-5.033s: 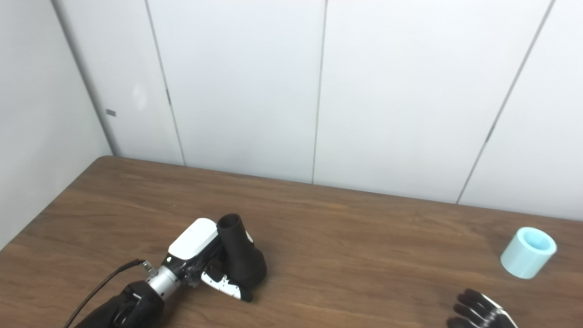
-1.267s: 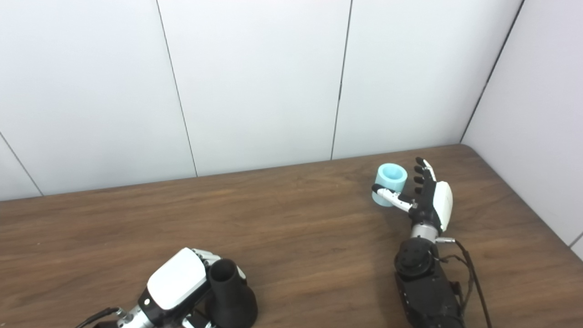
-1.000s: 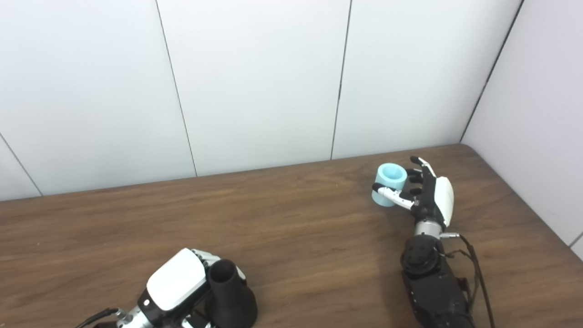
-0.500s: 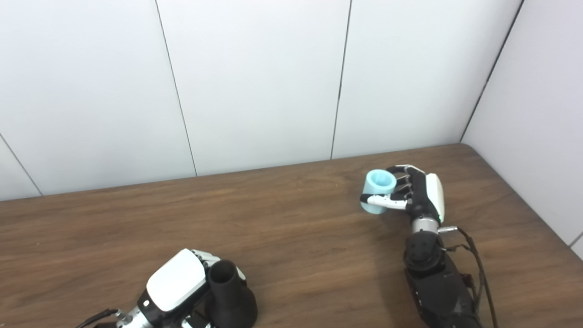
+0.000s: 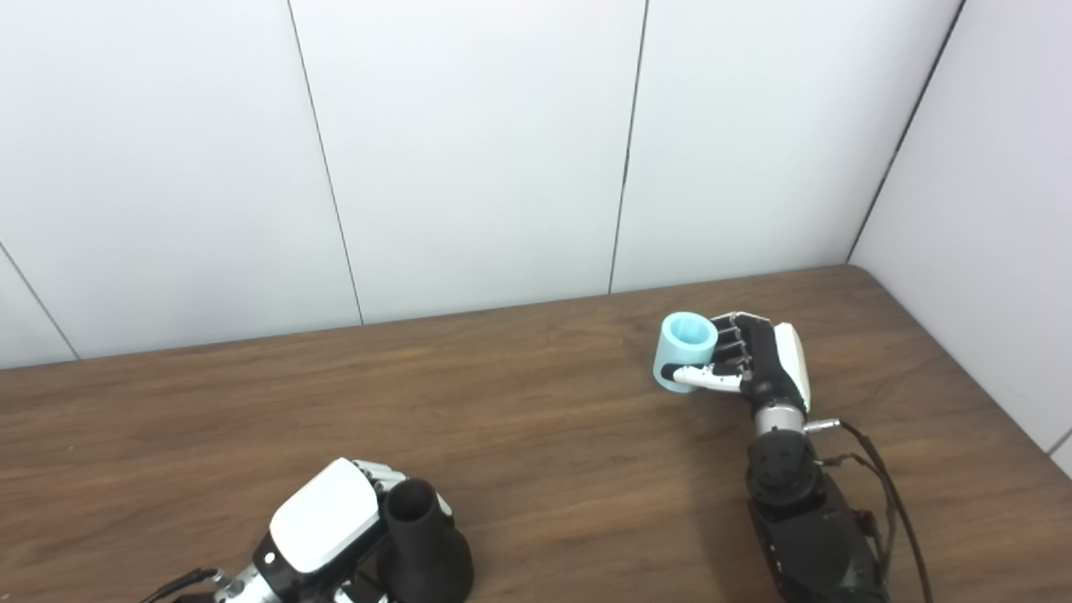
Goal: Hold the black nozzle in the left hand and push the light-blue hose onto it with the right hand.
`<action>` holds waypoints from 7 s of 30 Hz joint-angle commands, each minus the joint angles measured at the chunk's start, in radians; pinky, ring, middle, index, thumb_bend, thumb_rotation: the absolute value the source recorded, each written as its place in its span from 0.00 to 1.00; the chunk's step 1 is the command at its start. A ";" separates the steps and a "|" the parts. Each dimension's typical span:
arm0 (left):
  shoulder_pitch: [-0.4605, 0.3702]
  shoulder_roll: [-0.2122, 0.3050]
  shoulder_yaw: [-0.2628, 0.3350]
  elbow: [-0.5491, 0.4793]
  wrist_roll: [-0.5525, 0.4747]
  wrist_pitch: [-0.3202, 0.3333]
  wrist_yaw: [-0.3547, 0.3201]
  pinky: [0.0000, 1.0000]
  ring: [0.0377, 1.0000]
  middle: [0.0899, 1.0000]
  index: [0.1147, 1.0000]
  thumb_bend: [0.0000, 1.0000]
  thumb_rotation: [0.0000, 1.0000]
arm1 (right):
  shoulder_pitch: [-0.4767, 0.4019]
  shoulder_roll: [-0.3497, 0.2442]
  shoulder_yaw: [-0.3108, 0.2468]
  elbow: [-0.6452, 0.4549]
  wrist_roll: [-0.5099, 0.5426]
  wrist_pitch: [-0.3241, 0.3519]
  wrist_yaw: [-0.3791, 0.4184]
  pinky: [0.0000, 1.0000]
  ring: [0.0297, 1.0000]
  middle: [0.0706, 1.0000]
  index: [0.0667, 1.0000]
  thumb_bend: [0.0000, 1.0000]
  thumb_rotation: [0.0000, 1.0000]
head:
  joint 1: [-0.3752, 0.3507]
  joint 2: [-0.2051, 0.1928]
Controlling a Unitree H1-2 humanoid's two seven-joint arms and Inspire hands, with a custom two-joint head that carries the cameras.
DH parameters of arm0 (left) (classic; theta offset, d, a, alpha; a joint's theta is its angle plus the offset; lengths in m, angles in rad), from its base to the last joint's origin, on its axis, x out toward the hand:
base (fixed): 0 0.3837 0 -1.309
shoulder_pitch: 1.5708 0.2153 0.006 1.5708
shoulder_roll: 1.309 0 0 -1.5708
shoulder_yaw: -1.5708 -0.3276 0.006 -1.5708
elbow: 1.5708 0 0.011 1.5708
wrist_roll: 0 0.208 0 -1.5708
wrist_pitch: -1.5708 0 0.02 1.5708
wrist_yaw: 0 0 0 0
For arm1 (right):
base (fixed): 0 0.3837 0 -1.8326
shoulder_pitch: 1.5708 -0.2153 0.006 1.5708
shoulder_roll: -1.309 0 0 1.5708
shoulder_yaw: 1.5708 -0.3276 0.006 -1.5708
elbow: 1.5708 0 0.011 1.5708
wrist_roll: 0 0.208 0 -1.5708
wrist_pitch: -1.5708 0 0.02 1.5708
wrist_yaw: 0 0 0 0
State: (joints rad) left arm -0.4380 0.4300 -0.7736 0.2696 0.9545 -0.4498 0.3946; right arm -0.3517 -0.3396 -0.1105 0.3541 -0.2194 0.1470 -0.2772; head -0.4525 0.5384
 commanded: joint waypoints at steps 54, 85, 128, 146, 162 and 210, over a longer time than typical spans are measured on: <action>0.052 -0.039 -0.045 0.044 0.089 -0.013 -0.061 0.32 0.35 0.40 0.45 0.50 0.00 | 0.030 -0.005 0.121 -0.882 0.078 0.322 0.501 0.37 0.42 0.45 0.43 0.53 0.00 | 0.149 0.044; 0.047 -0.080 -0.037 0.045 0.111 0.026 -0.124 0.34 0.40 0.43 0.43 0.50 0.00 | 0.106 -0.021 0.218 -1.006 0.077 0.273 0.658 0.09 0.13 0.38 0.47 0.52 0.00 | 0.274 0.065; 0.049 -0.076 -0.032 0.043 0.100 0.027 -0.125 0.34 0.39 0.43 0.43 0.50 0.00 | 0.144 0.023 0.268 -0.787 -0.026 -0.106 0.587 0.23 0.28 0.45 0.43 0.53 0.00 | 0.299 0.052; 0.049 -0.076 -0.041 0.035 0.110 0.039 -0.143 0.32 0.38 0.42 0.43 0.50 0.00 | 0.079 -0.031 0.307 -0.905 -0.096 0.054 0.718 0.27 0.32 0.41 0.47 0.53 0.00 | 0.294 0.057; 0.048 -0.072 -0.045 0.041 0.117 0.036 -0.125 0.29 0.34 0.40 0.45 0.50 0.00 | 0.098 -0.024 0.292 -0.890 -0.105 0.104 0.713 0.22 0.28 0.39 0.48 0.52 0.00 | 0.291 0.054; 0.049 -0.080 -0.048 0.056 0.117 0.039 -0.122 0.31 0.36 0.40 0.45 0.50 0.00 | 0.164 -0.049 0.197 -1.077 -0.463 -0.321 0.520 1.00 1.00 1.00 1.00 0.92 0.93 | 0.304 0.056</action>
State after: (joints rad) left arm -0.4390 0.3590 -0.7635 0.2736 0.9972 -0.4039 0.3469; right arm -0.1735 -0.3815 0.0928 -0.6886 -0.6775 -0.1369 0.2579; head -0.1488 0.5937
